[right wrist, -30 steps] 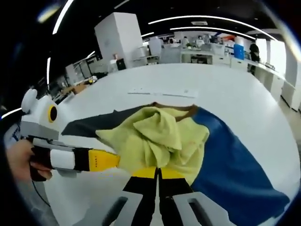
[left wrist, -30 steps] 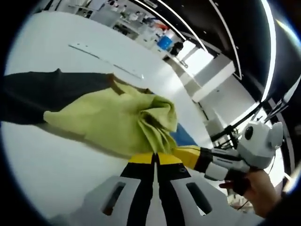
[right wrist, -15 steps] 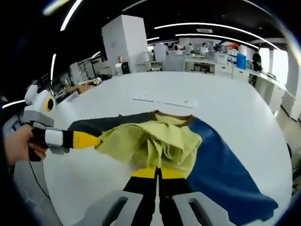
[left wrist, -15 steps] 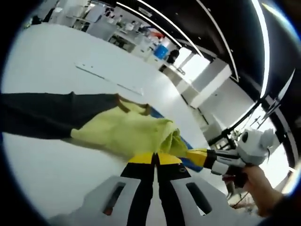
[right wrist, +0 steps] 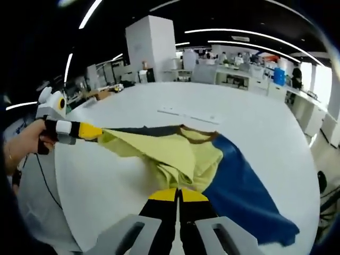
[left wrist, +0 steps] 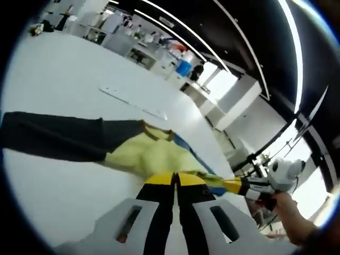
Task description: Fold the garment on the visible template until the final outline fits inside the template.
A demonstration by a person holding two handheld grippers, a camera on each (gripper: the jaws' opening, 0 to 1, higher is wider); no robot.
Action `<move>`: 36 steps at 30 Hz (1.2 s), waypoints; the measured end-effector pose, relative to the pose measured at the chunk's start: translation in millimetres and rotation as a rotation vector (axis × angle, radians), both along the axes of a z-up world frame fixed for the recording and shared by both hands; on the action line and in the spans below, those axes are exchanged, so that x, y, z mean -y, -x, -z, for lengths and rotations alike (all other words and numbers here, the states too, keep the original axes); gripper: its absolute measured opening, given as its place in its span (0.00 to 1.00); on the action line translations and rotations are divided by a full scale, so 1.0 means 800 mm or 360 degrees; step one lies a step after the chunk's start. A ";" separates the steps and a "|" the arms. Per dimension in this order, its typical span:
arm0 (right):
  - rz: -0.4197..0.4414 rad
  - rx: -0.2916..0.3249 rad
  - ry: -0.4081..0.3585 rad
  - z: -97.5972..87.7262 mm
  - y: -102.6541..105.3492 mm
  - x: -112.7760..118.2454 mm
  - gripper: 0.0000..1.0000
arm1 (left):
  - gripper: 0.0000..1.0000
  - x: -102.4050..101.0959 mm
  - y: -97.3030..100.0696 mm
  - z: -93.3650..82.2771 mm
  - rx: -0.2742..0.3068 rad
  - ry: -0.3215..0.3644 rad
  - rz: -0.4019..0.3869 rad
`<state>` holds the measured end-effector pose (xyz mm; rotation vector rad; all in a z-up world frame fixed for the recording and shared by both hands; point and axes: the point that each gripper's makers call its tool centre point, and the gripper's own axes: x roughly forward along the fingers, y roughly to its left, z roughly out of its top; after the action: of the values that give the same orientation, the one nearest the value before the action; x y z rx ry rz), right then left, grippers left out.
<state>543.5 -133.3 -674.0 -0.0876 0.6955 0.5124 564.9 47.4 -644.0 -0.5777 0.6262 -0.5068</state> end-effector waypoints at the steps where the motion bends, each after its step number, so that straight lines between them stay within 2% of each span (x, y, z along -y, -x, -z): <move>1: -0.0002 0.0004 0.0041 0.001 0.004 0.004 0.00 | 0.00 -0.003 0.001 -0.004 0.0008 0.0004 -0.0007; 6: 0.0012 0.0005 0.0054 0.003 0.015 0.010 0.00 | 0.00 -0.019 0.007 -0.013 0.0028 0.0003 -0.0040; 8: 0.0006 0.0038 0.0202 0.004 0.019 0.023 0.00 | 0.00 -0.028 0.011 -0.017 0.0042 -0.0008 -0.0042; 9: 0.0002 0.0047 0.0228 0.004 0.022 0.024 0.00 | 0.00 -0.033 0.013 -0.018 0.0051 -0.0028 -0.0049; 12: -0.0002 0.0054 0.0183 -0.001 0.032 0.022 0.00 | 0.00 -0.052 0.022 -0.017 0.0062 -0.0071 -0.0074; 20: 0.0025 0.0046 0.0213 0.001 0.049 0.037 0.00 | 0.00 -0.087 0.048 -0.012 0.0062 -0.0128 -0.0125; 29: 0.0084 0.0027 0.0206 -0.003 0.074 0.056 0.00 | 0.00 -0.099 0.081 -0.008 0.0048 -0.0187 -0.0081; 36: 0.0088 -0.0005 0.0226 0.003 0.095 0.060 0.00 | 0.00 -0.108 0.099 -0.001 0.0014 -0.0202 -0.0065</move>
<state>467.7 -181.4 -676.2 -0.2000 0.7347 0.4099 485.4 133.5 -642.9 -0.4672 0.6325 -0.4278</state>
